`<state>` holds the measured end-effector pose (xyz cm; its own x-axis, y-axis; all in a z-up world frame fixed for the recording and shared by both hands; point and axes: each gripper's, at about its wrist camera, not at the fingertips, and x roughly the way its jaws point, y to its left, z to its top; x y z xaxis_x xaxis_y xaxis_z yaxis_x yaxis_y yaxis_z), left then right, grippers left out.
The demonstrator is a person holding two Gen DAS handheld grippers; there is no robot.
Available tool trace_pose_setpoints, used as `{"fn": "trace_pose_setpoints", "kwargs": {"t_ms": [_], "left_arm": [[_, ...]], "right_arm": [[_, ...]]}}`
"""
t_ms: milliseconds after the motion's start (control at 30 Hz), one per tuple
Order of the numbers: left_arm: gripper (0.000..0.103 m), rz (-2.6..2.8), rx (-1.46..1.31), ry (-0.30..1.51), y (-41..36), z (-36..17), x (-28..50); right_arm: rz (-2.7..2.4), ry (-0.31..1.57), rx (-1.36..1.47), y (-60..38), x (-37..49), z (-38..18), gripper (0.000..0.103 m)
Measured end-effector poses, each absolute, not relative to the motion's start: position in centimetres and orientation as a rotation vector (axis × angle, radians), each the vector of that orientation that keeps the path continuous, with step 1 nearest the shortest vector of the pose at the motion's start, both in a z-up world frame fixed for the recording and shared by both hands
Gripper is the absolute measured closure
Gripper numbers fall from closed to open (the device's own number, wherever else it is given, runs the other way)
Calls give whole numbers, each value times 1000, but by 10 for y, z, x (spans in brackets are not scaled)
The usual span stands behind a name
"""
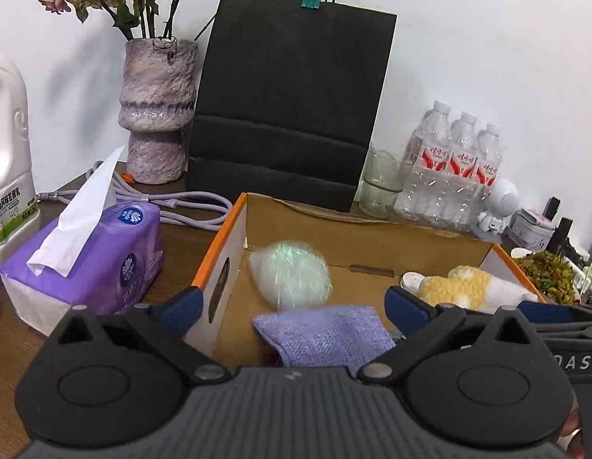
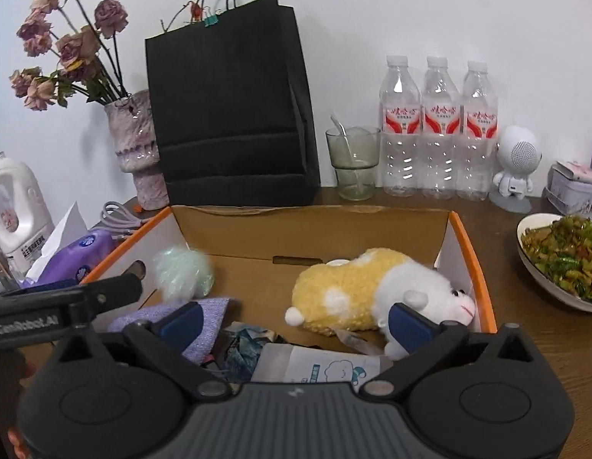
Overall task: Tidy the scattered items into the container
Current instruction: 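Move the left gripper to the green tissue pack while the right approaches the crumpled white tissue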
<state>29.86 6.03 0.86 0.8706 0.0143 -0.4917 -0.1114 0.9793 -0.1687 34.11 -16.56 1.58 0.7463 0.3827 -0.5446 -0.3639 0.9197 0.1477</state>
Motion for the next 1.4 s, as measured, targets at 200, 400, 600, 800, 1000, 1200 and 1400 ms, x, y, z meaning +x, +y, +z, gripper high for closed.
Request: {"fn": "trace_pose_setpoints", "kwargs": {"t_ms": [200,400,600,800,1000,1200,1400], "left_arm": [[0,66,-192,514,61,8,298],[0,60,-182,499,61,13,293],[0,58,-172,490,62,18,287],[0,58,-144,442,58,34,271],[0,-54,-92,434,52,31,239],[0,-93,-77,516,66,5,208],[0,-106,-49,547,75,-9,182]], "right_arm": [[420,597,26,-163,340,21,0],[433,582,26,-162,335,25,0],[442,570,22,-161,330,29,0],[461,533,37,-165,317,43,0],[480,474,20,-189,283,58,0],[411,498,-31,-230,245,38,0],[332,572,-60,-260,218,7,0]]}}
